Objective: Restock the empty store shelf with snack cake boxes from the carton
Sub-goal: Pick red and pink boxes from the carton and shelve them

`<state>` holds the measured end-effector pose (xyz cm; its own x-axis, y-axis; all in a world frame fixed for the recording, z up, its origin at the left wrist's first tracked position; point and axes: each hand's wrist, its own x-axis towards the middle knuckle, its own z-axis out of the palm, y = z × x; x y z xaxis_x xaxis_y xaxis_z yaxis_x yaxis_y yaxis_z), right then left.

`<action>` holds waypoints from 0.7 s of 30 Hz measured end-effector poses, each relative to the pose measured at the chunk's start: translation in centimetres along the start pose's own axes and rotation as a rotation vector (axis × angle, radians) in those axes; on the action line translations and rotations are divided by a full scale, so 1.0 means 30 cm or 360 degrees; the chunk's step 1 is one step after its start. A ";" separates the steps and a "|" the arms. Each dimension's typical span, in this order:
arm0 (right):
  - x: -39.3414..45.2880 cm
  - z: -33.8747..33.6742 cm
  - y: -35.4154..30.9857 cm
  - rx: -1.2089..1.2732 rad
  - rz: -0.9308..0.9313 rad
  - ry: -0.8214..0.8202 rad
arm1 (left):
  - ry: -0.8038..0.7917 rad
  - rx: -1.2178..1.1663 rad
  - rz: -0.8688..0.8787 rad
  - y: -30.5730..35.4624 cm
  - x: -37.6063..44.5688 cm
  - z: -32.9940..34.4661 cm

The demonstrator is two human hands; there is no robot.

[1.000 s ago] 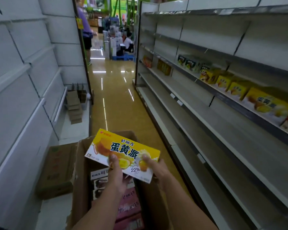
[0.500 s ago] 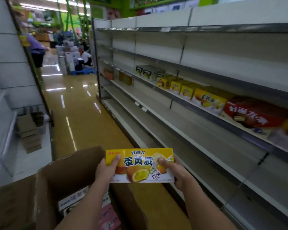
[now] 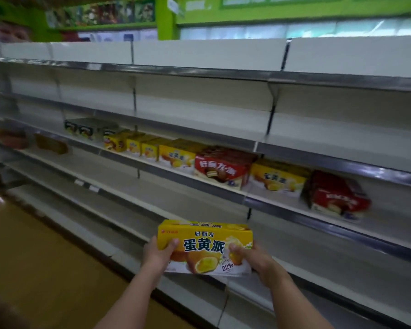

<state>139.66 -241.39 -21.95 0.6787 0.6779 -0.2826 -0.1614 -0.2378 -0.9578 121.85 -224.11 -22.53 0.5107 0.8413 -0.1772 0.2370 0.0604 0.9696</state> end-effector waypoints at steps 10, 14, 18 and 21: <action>-0.016 -0.423 0.003 -0.0180 -0.0059 0.0579 | -0.0424 -0.0055 0.0139 0.132 -0.011 0.463; 0.002 -0.497 -0.036 -0.0196 -0.0116 0.0750 | -0.0403 0.0018 0.0108 0.194 0.039 0.584; 0.068 -0.558 -0.078 -0.0455 0.0005 0.0851 | -0.0504 0.0079 0.0123 0.233 0.131 0.650; 0.135 -0.589 -0.117 -0.0874 0.0145 0.1004 | -0.0520 0.0161 0.0149 0.259 0.233 0.693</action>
<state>155.65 -250.10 -18.81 0.9795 0.1624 -0.1188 0.0261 -0.6881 -0.7251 144.44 -228.92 -19.73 0.7675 0.6235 -0.1491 0.2493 -0.0760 0.9654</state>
